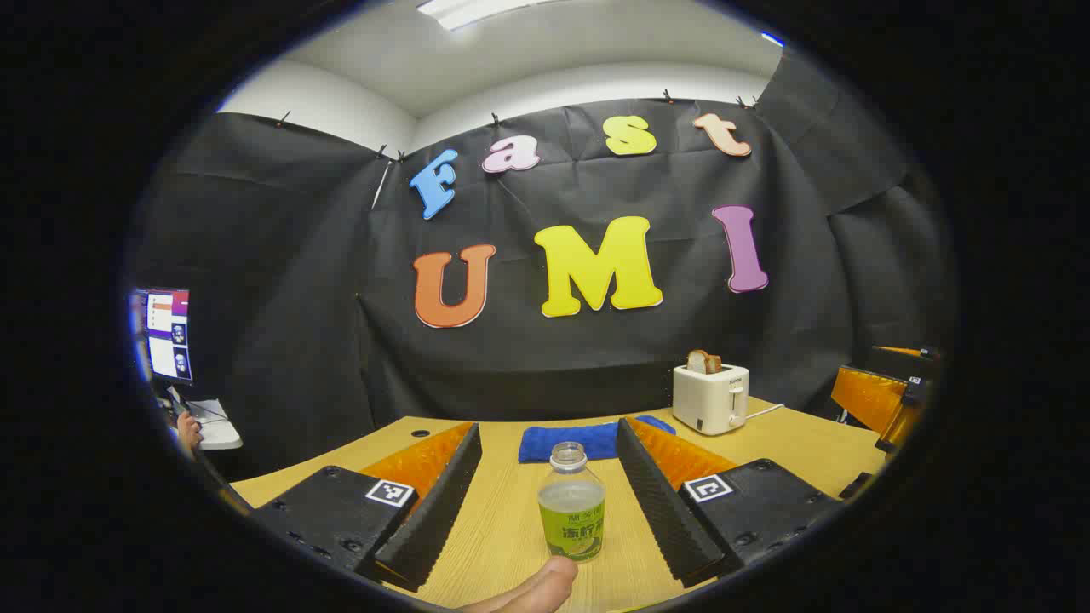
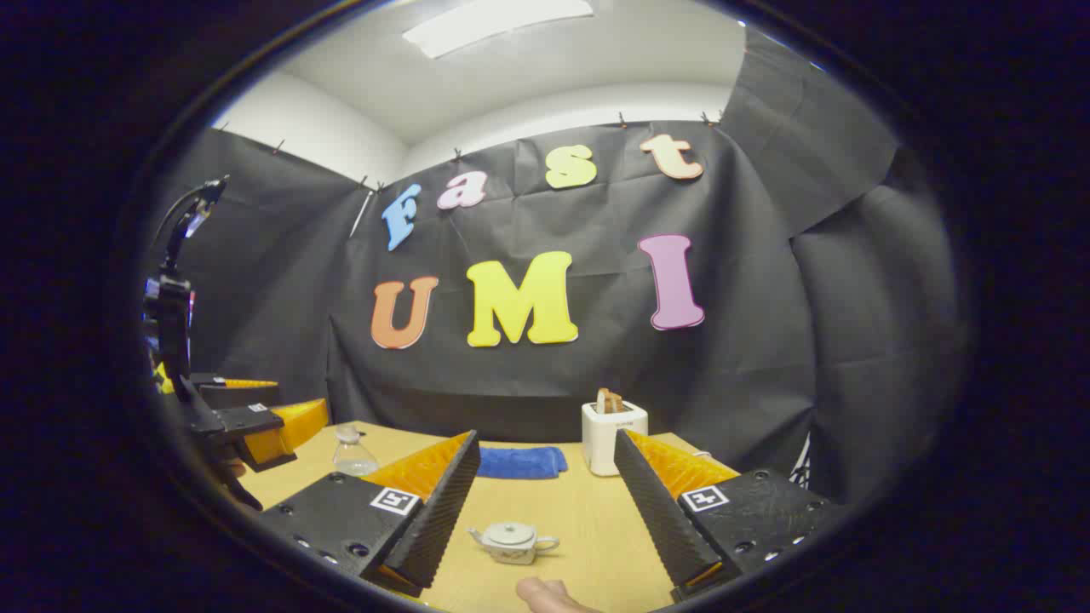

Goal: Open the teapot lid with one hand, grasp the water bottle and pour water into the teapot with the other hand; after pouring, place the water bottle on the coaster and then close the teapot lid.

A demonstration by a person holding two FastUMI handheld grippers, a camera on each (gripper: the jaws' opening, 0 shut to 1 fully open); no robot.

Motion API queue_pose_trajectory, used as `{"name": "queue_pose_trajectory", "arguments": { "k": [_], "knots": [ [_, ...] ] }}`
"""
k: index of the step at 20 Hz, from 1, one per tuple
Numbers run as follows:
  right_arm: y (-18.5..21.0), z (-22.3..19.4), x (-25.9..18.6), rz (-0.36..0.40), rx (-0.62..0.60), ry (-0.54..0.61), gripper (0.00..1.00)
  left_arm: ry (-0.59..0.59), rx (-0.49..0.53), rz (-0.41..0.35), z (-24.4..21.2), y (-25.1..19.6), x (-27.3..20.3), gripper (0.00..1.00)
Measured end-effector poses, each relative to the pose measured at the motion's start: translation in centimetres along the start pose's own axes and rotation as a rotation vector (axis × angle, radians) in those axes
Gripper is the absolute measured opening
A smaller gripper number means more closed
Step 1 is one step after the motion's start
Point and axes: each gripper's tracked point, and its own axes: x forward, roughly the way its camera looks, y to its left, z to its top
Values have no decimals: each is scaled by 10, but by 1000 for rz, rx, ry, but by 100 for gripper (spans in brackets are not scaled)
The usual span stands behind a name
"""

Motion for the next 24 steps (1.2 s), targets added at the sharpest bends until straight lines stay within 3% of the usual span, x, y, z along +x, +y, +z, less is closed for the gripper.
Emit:
{"name": "queue_pose_trajectory", "arguments": {
  "k": [5, 12, 16, 18, 20, 24],
  "knots": [
    [34, -8, 6, 98, -66, 17, 97, 34, -55, 2, -14, 9, -4, 99],
    [47, -43, 18, 64, -44, 110, 95, 51, -45, -78, -24, 4, 21, 99],
    [49, -56, 33, 98, 33, 151, 98, 48, -28, -29, -34, 16, 36, 99],
    [37, -55, 36, 61, 33, 134, 94, 71, -5, -36, -39, 11, 40, 99],
    [23, -62, 39, 7, 8, 138, 96, 58, -5, -32, -37, 11, 38, 99],
    [24, -83, 45, 22, -19, 165, 95, -1, -28, -79, -35, 0, 34, 99]
  ]
}}
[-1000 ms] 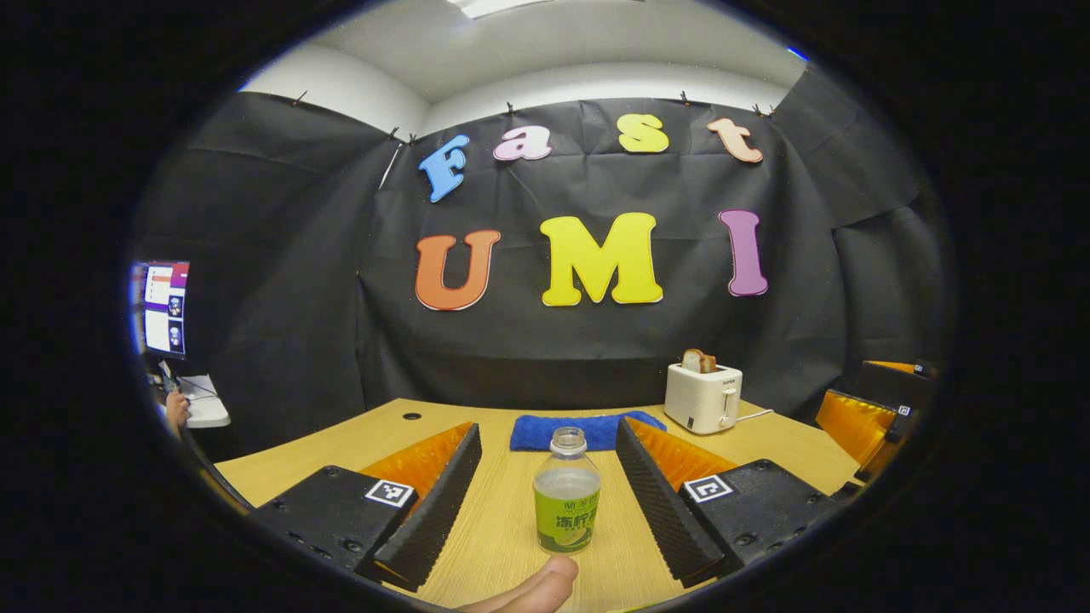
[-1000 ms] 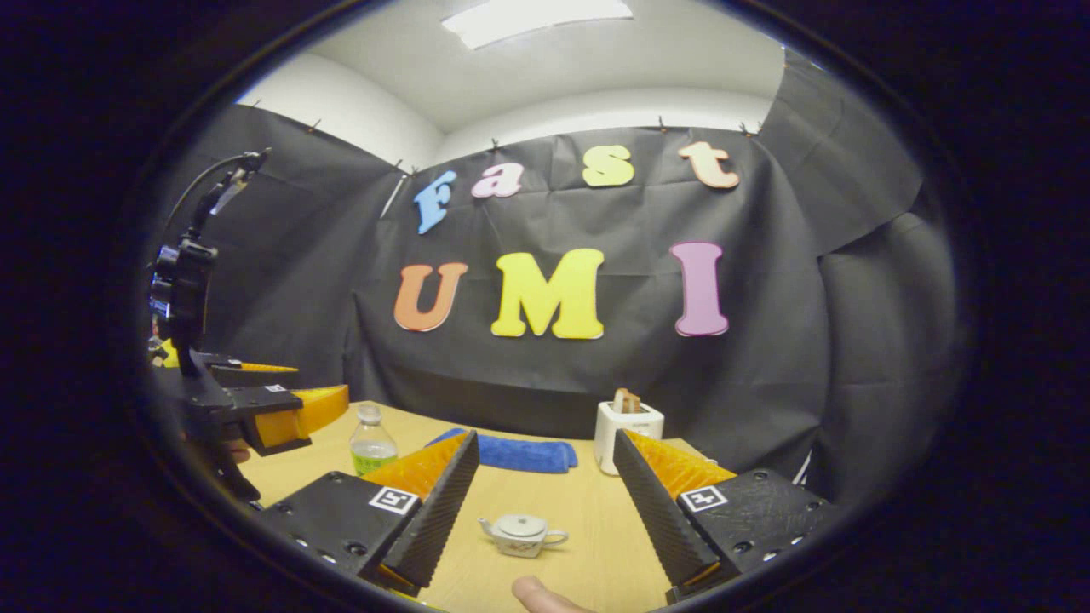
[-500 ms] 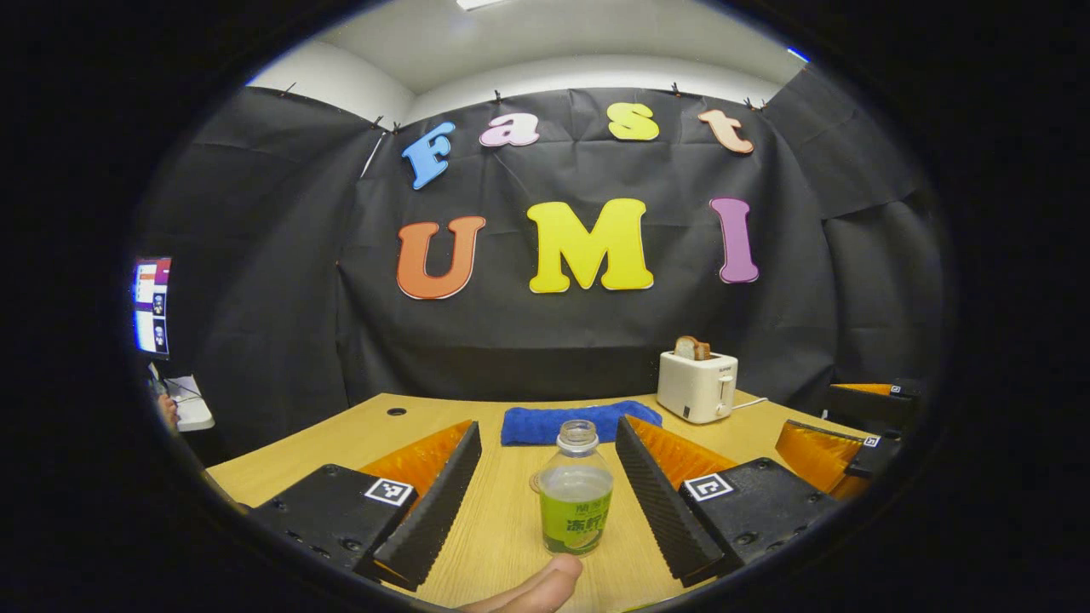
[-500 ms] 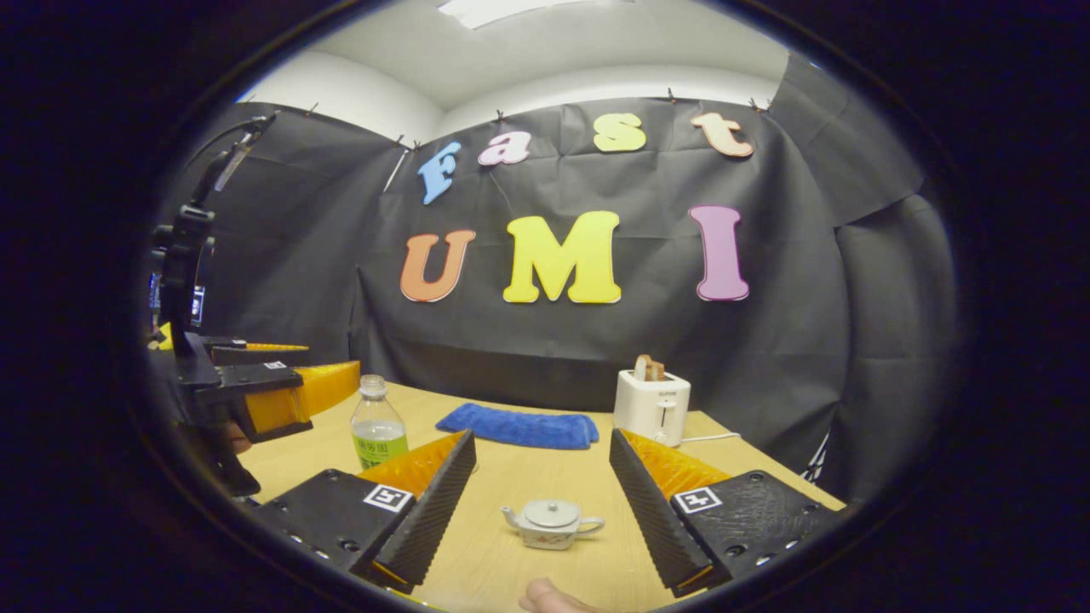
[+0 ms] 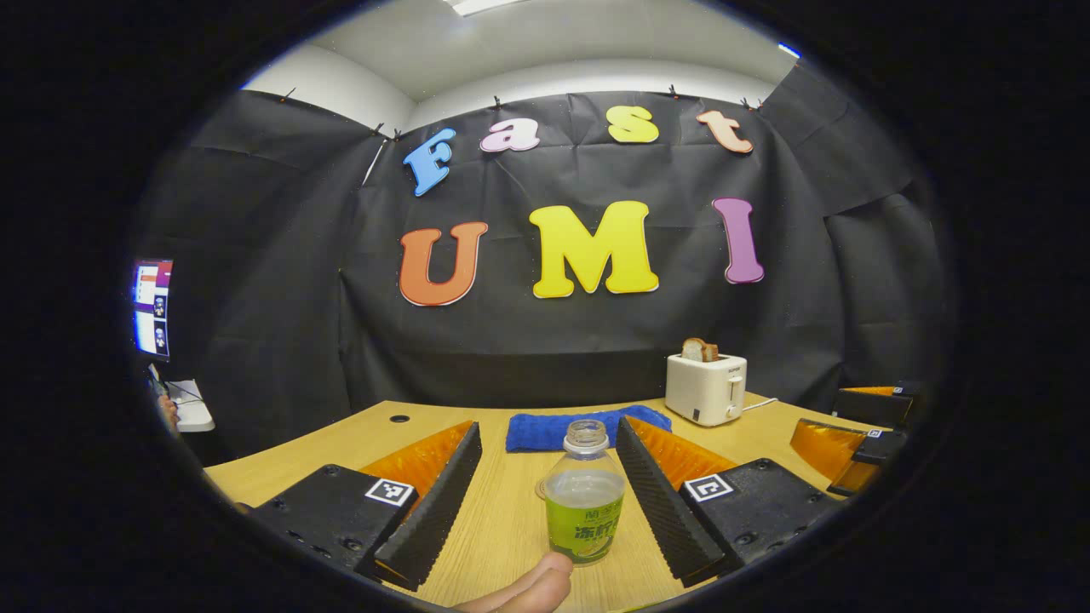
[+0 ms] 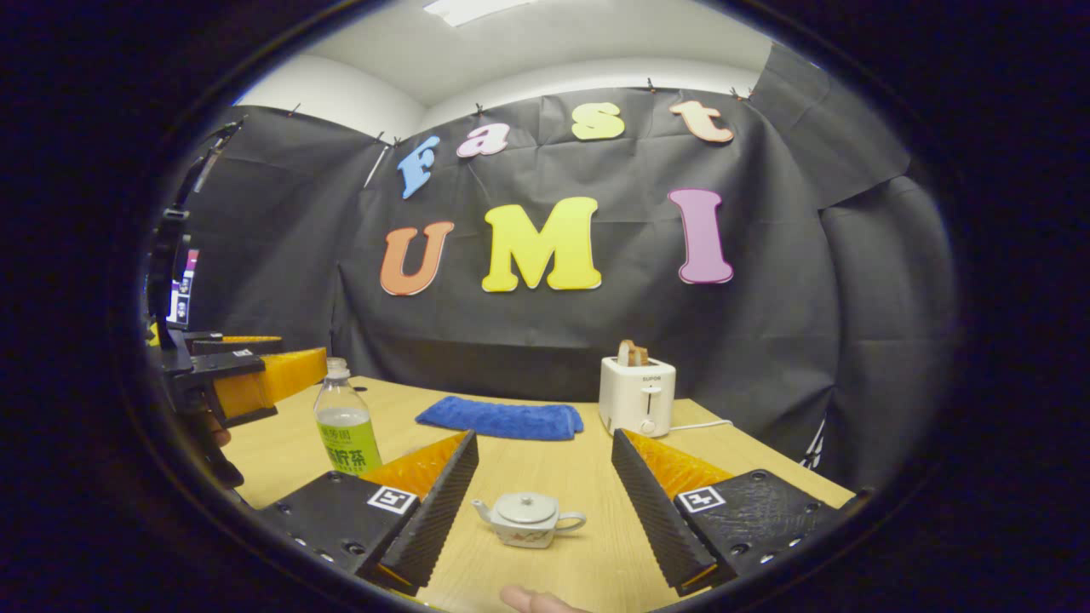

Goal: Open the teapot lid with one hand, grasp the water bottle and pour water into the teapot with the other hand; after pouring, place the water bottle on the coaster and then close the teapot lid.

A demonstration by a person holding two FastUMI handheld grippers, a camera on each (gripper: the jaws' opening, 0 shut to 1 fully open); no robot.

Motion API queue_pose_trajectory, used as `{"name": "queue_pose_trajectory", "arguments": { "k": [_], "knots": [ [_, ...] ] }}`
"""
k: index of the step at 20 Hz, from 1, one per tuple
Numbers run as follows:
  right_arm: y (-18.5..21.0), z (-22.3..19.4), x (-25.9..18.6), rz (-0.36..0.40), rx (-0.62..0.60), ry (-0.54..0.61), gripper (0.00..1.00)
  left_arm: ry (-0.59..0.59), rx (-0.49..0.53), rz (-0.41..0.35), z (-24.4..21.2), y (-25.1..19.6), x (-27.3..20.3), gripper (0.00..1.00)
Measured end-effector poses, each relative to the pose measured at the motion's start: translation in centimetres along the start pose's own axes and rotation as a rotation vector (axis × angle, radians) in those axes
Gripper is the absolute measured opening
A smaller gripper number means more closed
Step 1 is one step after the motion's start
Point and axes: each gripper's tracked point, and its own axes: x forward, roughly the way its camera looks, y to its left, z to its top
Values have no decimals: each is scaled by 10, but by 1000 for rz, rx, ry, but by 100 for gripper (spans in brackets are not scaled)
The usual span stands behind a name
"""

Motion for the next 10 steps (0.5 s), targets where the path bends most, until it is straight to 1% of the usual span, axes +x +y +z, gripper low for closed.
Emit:
{"name": "queue_pose_trajectory", "arguments": {
  "k": [2, 4, 5, 7, 8, 9, 10],
  "knots": [
    [2, -21, 9, 2, -33, 59, 96, 9, 18, 1, -4, 1, 0, 99],
    [8, -40, 19, 12, -50, 105, 95, 25, 24, -14, -11, -1, 2, 99],
    [9, -50, 26, 9, -48, 135, 96, 46, 33, -26, -18, -3, 3, 99],
    [15, -67, 39, 35, -9, 183, 95, 59, 50, -23, -24, -1, 5, 99],
    [17, -69, 43, 50, 10, 191, 91, 61, 51, -20, -26, 1, 6, 99],
    [19, -70, 47, 55, 15, 200, 82, 68, 46, -19, -29, 1, 8, 99],
    [20, -73, 48, 64, 12, 206, 77, 69, 39, -18, -30, 2, 8, 99]
  ]
}}
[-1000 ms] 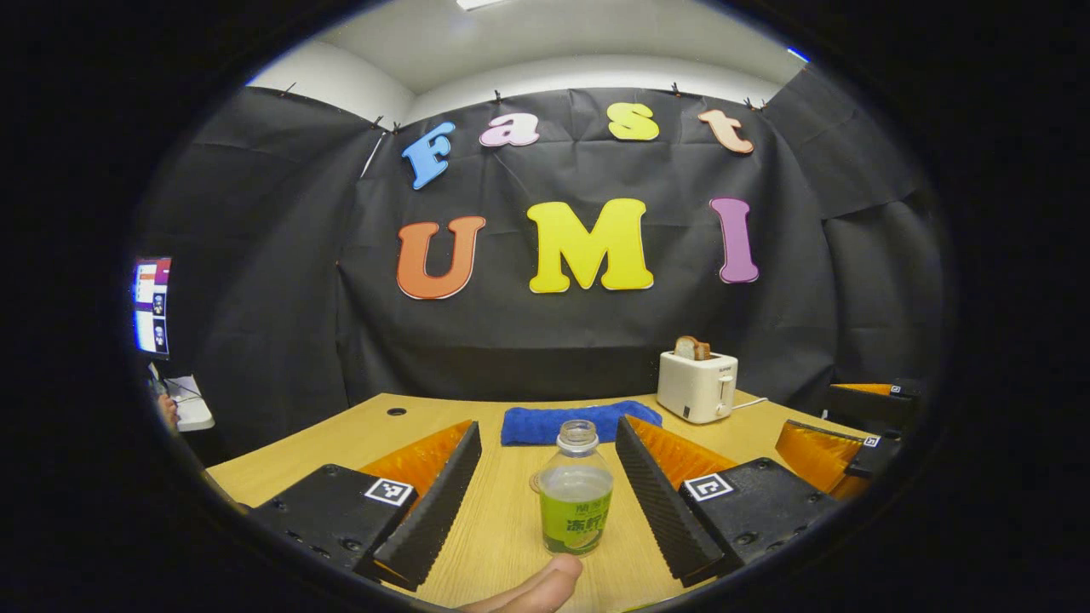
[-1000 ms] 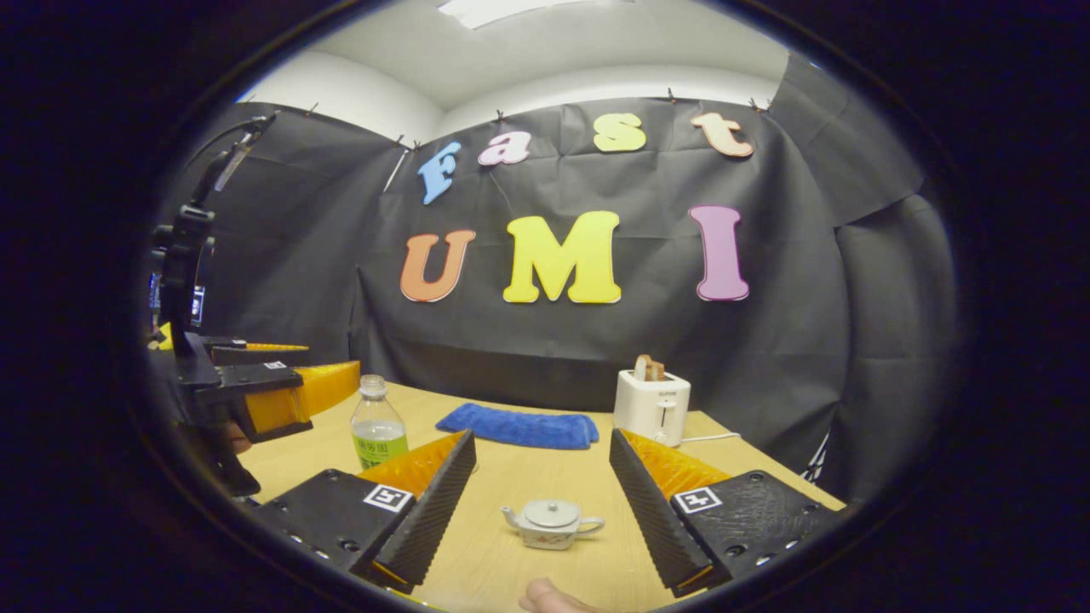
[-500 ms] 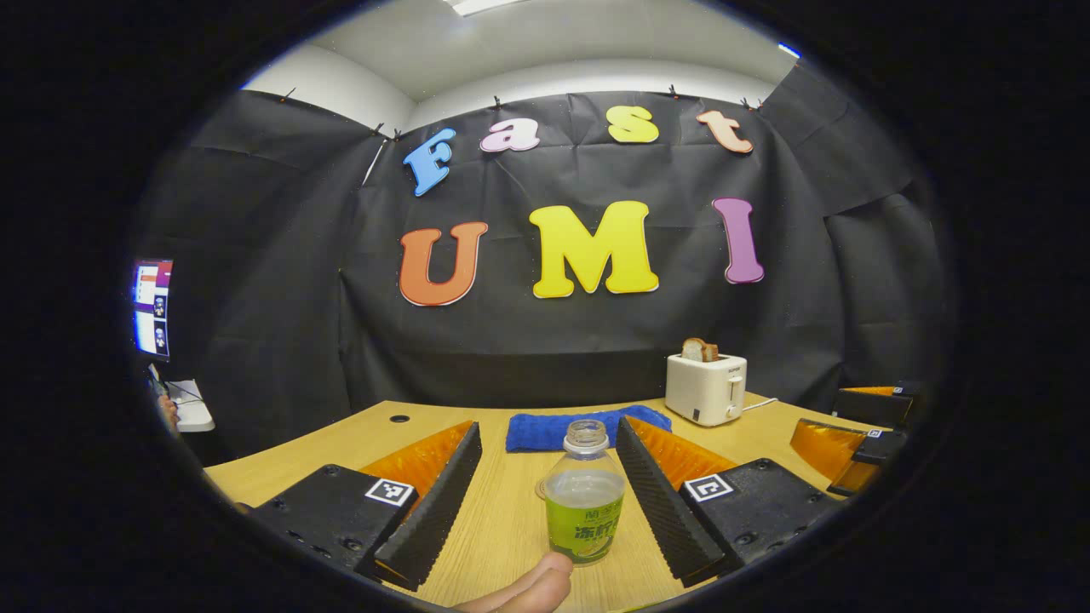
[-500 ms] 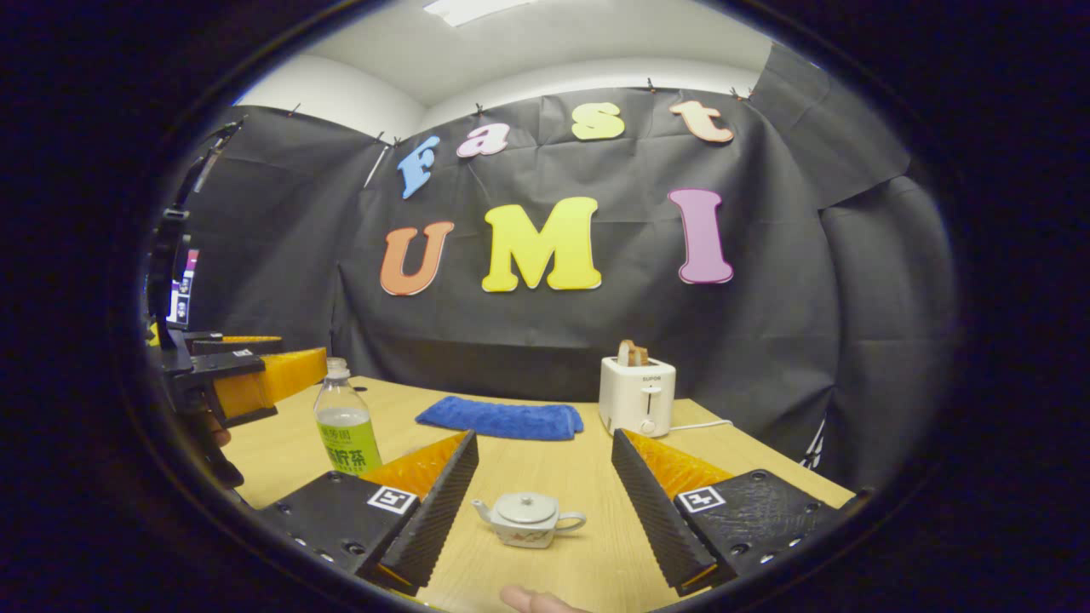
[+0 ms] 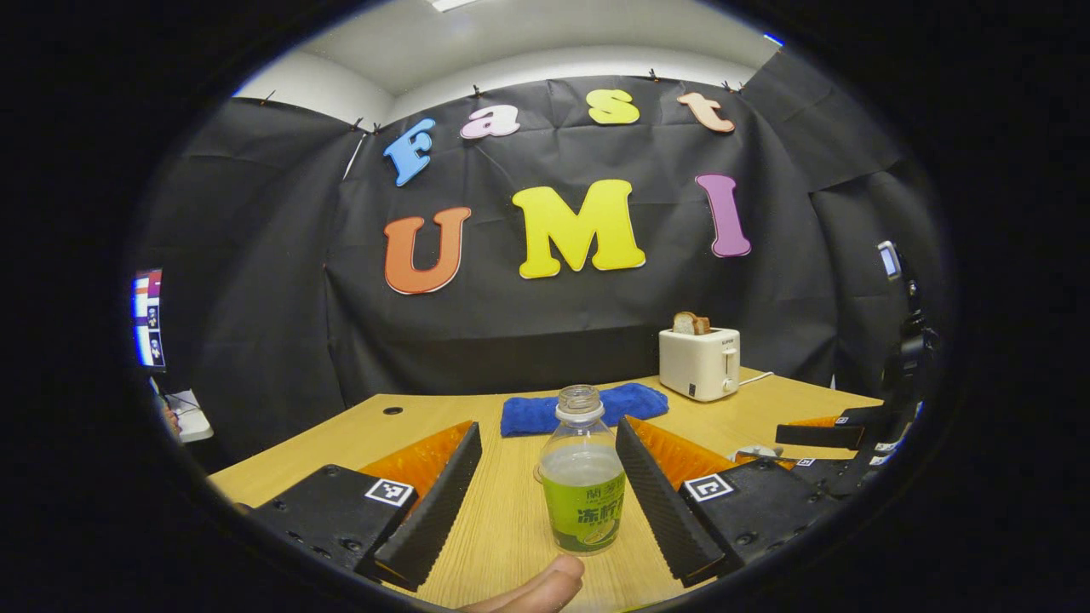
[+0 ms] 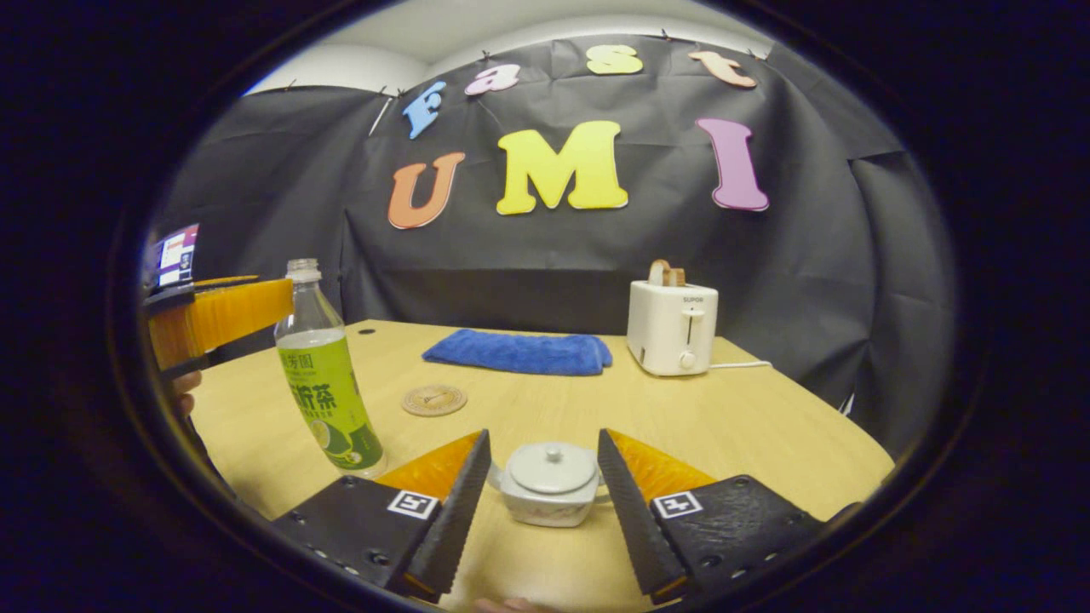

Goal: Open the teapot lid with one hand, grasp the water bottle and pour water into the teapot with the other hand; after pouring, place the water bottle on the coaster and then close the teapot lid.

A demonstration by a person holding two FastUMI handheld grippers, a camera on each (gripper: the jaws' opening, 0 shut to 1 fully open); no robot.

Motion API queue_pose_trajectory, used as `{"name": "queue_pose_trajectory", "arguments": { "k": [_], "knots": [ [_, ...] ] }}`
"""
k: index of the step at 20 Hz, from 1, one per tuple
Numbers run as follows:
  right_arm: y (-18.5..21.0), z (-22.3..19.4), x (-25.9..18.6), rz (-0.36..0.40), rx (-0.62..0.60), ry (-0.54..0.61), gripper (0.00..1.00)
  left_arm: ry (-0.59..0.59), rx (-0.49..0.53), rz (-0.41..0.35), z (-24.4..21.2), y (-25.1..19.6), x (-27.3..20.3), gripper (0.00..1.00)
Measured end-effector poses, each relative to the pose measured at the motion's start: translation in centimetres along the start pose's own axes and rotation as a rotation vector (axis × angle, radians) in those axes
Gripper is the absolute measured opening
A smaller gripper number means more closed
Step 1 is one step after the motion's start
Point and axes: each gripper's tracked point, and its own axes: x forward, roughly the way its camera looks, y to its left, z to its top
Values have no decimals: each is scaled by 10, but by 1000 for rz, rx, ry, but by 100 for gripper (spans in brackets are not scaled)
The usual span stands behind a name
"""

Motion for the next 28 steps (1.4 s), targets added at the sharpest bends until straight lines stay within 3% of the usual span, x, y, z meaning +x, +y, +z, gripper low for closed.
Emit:
{"name": "queue_pose_trajectory", "arguments": {
  "k": [1, 2, 3, 4, 5, 6, 11, 12, 13, 16, 17, 20, 28],
  "knots": [
    [2, 1, 1, 12, -9, -6, 68, -1, -7, 0, 0, 1, 1, 99],
    [5, 2, 3, 24, -25, -14, 67, -2, -13, 1, -1, 2, 2, 99],
    [5, 3, 5, 22, -35, -22, 53, -2, -17, 3, -1, 2, 3, 99],
    [1, 1, 8, 13, -45, -17, 48, -3, -22, 1, -2, 4, 3, 99],
    [1, -1, 12, 16, -28, -14, 35, -4, -27, -1, -2, 4, 4, 99],
    [0, 1, 14, 17, -11, -17, 29, -5, -32, -5, -3, 4, 5, 99],
    [-3, 2, 20, 15, 26, -5, 28, 1, -73, -12, -9, 10, 7, 99],
    [-9, 2, 21, -6, 30, -5, 24, 6, -82, -22, -12, 9, 6, 99],
    [-10, 3, 18, 4, 63, 0, 8, 13, -93, -31, -16, 9, 6, 99],
    [-8, 4, 22, 23, 89, -7, 6, 48, -105, -52, -32, 7, 6, 99],
    [-8, 4, 19, 24, 75, -8, 0, 59, -102, -58, -36, 5, 7, 99],
    [-6, 6, 17, 19, 30, -24, 0, 80, -79, -82, -48, -1, 6, 100],
    [-14, 31, 5, 25, 55, -92, 0, 94, -68, -103, -61, -15, 24, 99]
  ]
}}
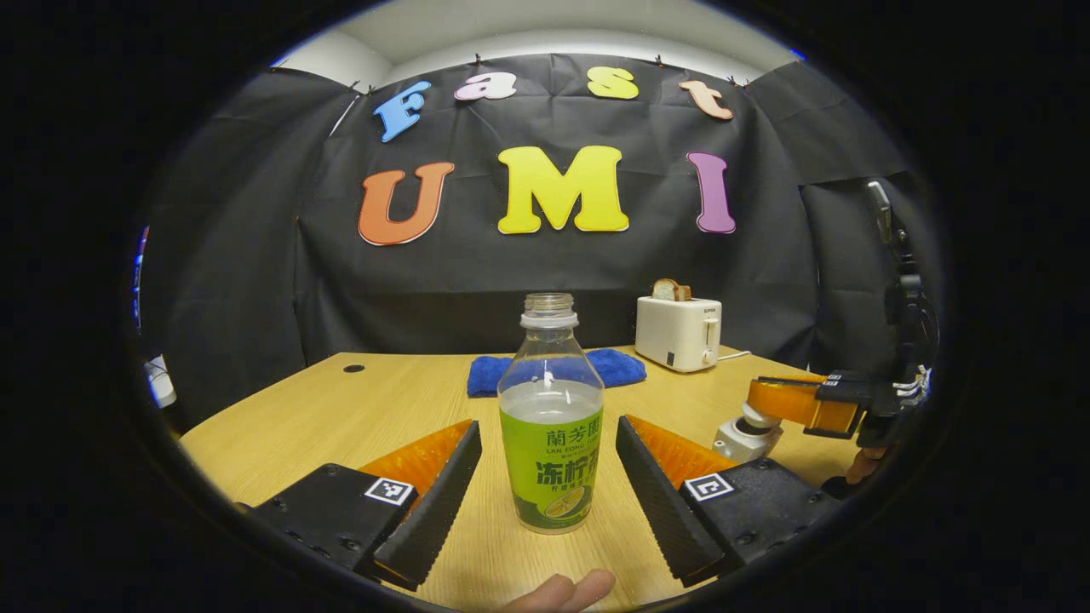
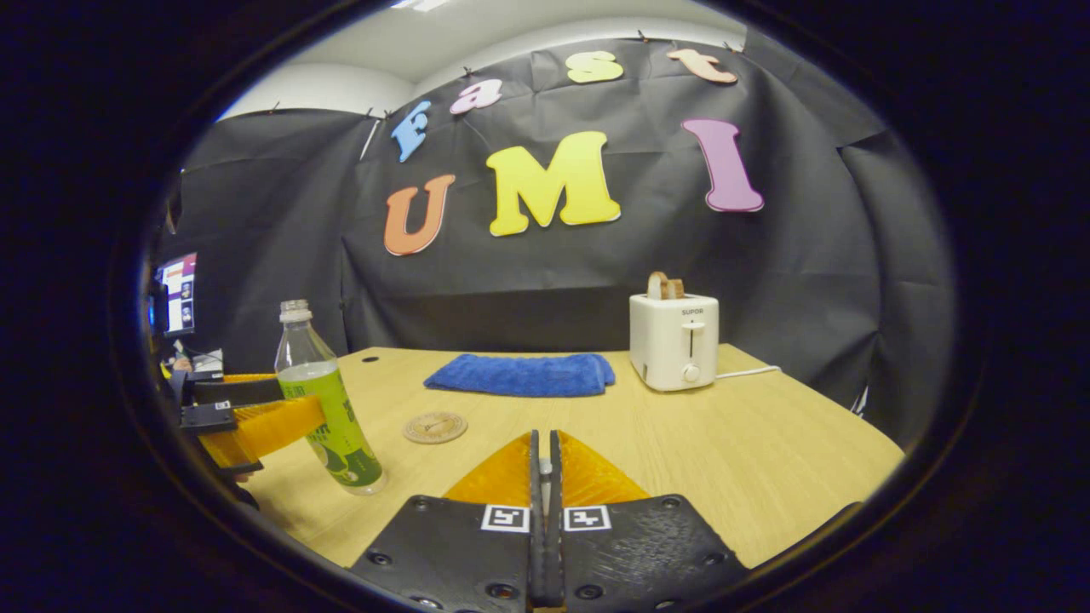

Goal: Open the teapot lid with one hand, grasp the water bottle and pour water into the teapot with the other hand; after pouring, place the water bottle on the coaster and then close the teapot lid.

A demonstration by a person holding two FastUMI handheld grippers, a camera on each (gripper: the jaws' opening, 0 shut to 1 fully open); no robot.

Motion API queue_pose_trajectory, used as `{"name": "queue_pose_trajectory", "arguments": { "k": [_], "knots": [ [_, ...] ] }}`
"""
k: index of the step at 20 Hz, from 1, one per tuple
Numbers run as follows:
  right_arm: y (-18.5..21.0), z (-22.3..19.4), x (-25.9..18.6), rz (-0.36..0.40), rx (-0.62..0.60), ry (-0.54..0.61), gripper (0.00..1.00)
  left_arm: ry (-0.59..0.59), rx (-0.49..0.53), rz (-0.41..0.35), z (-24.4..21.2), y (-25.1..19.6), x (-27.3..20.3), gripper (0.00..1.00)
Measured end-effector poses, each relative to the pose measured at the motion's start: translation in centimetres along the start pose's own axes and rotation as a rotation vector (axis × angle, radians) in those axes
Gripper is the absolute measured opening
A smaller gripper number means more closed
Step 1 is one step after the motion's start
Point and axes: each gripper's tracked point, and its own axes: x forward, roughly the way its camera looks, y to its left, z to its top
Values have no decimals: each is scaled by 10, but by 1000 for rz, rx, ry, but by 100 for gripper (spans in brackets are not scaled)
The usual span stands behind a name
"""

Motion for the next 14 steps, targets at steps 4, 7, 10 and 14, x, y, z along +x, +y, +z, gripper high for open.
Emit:
{"name": "queue_pose_trajectory", "arguments": {
  "k": [4, 7, 10, 14],
  "knots": [
    [-1, 11, -6, 7, -11, -17, 0, 9, -15, 6, -4, 0, 15, 99],
    [-8, 18, -14, -1, -10, -29, 0, 9, -17, 16, -5, 1, 22, 100],
    [-17, 26, -23, -17, -13, -49, 0, 6, -12, -10, -7, -5, 25, 98],
    [-28, 28, -31, -35, -11, -47, 0, 24, -11, -5, -10, -8, 26, 82]
  ]
}}
